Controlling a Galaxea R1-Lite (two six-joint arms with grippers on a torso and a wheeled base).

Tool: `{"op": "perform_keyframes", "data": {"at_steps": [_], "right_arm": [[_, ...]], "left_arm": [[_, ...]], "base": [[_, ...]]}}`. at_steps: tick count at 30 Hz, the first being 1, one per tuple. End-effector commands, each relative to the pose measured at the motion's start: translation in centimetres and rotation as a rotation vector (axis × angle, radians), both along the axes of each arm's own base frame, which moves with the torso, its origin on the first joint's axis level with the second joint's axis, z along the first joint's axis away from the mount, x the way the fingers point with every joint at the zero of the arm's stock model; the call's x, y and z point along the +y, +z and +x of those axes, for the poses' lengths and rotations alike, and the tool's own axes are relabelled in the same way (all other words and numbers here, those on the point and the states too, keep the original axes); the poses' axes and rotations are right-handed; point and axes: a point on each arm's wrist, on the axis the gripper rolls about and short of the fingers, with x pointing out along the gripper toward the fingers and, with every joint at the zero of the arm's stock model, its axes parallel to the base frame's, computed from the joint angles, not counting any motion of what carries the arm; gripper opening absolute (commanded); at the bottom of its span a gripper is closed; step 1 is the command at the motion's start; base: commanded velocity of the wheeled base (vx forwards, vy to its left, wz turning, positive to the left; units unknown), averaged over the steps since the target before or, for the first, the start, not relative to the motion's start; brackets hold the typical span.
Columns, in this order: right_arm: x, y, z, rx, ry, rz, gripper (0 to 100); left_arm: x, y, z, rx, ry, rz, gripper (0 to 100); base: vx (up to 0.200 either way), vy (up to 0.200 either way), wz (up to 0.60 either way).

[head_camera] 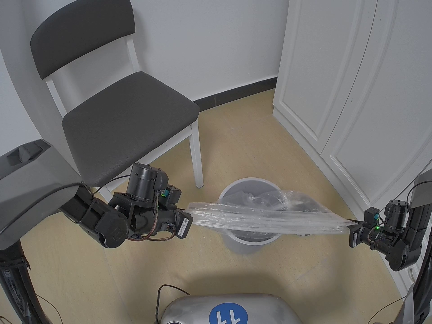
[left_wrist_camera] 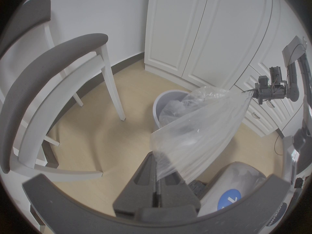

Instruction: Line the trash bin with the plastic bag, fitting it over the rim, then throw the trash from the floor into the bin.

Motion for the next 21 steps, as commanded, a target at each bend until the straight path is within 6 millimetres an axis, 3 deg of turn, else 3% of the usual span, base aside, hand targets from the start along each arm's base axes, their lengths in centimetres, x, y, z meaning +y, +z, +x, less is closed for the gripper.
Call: {"op": "perform_keyframes", "data": {"at_steps": [1,5,9,13,21], "right_arm": [[-0.1,0.0,0.6,-0.028,0.005,0.000,0],[1.3,0.1,2.1,-0.075,0.122,0.021,0],[3.5,1.3,4.3,-0.175,0.214,0.028,0],[7.0,3.4,6.9,-0.319,0.322,0.035,0],[12.4,5.5,7.3,-0.316,0.376,0.222,0]], "left_arm": [[0.0,-0.4,0.5,-0.016,0.008,-0.010,0],[-1.6,-0.8,2.2,-0.109,-0.044,-0.078,0],[-3.4,0.4,3.0,-0.167,-0.091,-0.096,0],[-5.8,2.5,2.9,-0.185,-0.188,-0.146,0],[-9.6,4.2,1.6,-0.199,-0.266,-0.262,0]], "base": [[0.000,0.000,0.00],[0.000,0.000,0.00],[0.000,0.000,0.00],[0.000,0.000,0.00],[0.000,0.000,0.00]]}}
